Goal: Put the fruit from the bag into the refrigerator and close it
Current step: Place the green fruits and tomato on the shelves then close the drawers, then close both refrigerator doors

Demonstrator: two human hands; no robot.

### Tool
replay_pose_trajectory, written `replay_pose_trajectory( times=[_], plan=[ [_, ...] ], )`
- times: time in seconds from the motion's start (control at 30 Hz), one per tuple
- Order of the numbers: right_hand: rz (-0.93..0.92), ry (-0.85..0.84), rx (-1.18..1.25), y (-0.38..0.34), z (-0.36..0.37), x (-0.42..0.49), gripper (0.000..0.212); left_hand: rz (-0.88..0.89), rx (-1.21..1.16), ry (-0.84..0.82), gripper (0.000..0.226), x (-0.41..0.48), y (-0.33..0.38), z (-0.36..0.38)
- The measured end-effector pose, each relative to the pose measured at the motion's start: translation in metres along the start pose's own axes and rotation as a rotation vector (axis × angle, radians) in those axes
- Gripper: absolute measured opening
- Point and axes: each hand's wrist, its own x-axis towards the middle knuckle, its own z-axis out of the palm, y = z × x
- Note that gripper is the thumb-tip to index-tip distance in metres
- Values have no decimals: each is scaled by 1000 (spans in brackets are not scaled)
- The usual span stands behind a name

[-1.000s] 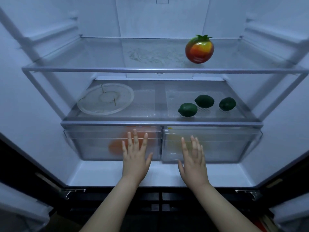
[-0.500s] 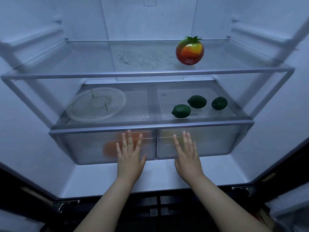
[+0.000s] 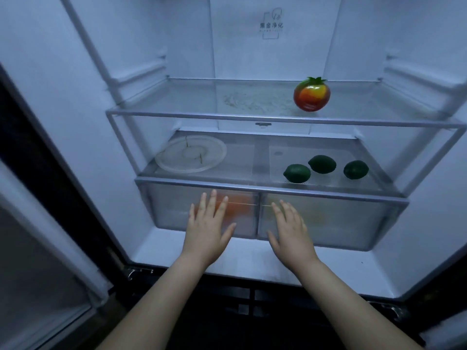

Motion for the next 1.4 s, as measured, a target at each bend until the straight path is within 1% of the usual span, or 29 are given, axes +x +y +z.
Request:
replay_pose_trajectory(
  times=[0.13, 0.23, 0.33, 0.4, 0.6, 0.7, 0.8, 0.87, 0.97, 1.13, 1.23, 1.4],
  plan=[
    [-118, 30, 39, -19, -20, -2, 63, -74, 56, 55, 64, -29, -5, -37],
    [-208, 40, 96, -34, -27, -11, 64, -175, 72, 76, 66, -64, -11, -60],
    [-315, 2, 134, -56, -25, -25, 74, -290, 80, 47, 70, -109, -21, -78],
    [-390, -33, 157, -74, -20, -35, 76, -377, 84, 3, 75, -142, -29, -89],
    [-584, -134, 242, -151, -3, -71, 75, -598, 156, -12, 80, -237, -58, -119],
    [-658, -165, 261, -192, 0, -89, 77, -677, 197, -60, 82, -281, -78, -136],
    [-728, -190, 272, -231, 4, -105, 73, -745, 220, -55, 72, -320, -101, -146],
    [-782, -206, 247, -256, 10, -115, 72, -787, 213, -45, 69, -342, -115, -151],
    [-842, -236, 194, -296, 20, -132, 74, -819, 198, -64, 69, -372, -139, -155],
    [-883, -281, 171, -362, 44, -161, 74, -800, 180, -121, 69, -419, -183, -152],
    [-879, -365, 154, -396, 61, -174, 75, -773, 163, -147, 68, -439, -208, -149],
    [-859, -419, 85, -436, 80, -189, 74, -722, 83, -165, 66, -451, -237, -143]
  ],
)
